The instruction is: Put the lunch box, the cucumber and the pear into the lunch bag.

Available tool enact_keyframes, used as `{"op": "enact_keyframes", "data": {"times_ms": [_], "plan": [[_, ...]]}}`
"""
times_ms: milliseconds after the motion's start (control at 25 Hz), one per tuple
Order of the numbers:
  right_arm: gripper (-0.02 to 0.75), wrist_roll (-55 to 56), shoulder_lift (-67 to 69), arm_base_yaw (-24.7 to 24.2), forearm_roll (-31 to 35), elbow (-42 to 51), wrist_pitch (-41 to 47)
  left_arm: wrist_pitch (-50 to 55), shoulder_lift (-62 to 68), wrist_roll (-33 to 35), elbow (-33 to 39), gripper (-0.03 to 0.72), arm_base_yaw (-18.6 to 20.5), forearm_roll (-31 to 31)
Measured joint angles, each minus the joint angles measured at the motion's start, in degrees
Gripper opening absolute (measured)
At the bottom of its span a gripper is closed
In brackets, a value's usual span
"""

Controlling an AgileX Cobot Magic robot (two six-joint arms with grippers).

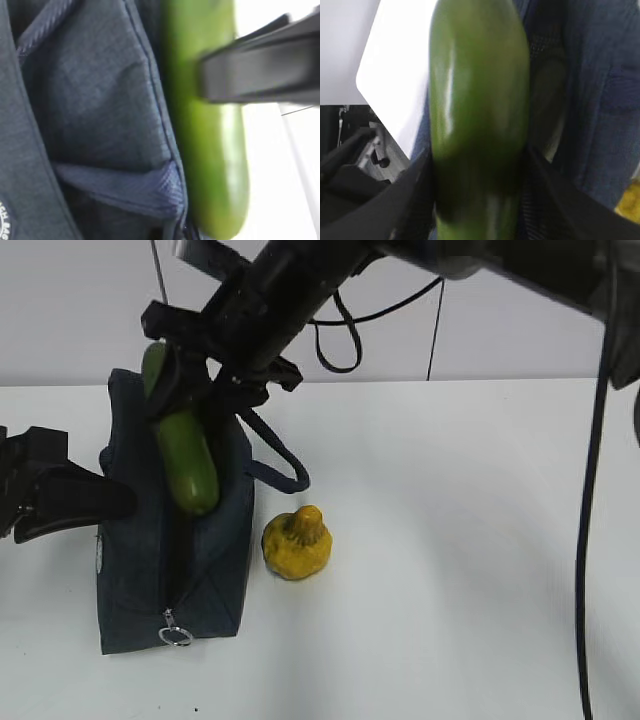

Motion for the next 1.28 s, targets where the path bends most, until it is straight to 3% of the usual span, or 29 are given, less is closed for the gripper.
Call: {"op": "enact_keyframes", "data": {"times_ms": [240, 400, 520, 680, 1000, 1280], "plan": [[0.373, 2.7, 3.39, 0.47, -4.98, 0.0, -2.32, 0.0, 0.0, 0.0, 0.0, -0.015, 0.0, -0.11], [0.449, 2.95, 4.35, 0.47, -5.92, 0.0, -2.6, 0.05, 0.0, 0.0, 0.0, -0.015, 0.0, -0.26], [0.521, 0.49, 4.35, 0.47, -1.92, 0.0, -2.6, 0.05, 0.0, 0.0, 0.0, -0.015, 0.0, -0.26], [0.543, -1.28, 4.35, 0.47, 0.67, -2.13, -1.57, -0.01, 0.0, 0.0, 0.0, -0.015, 0.0, -0.26], [0.497, -1.46, 3.89, 0.47, -16.03, -16.69, -0.27, -0.01, 0.0, 0.0, 0.0, -0.015, 0.0, -0.26], [0.444, -0.15, -1.55, -0.35, -24.34, -18.8, 0.32, -0.01, 0.0, 0.0, 0.0, -0.015, 0.0, -0.26]]}}
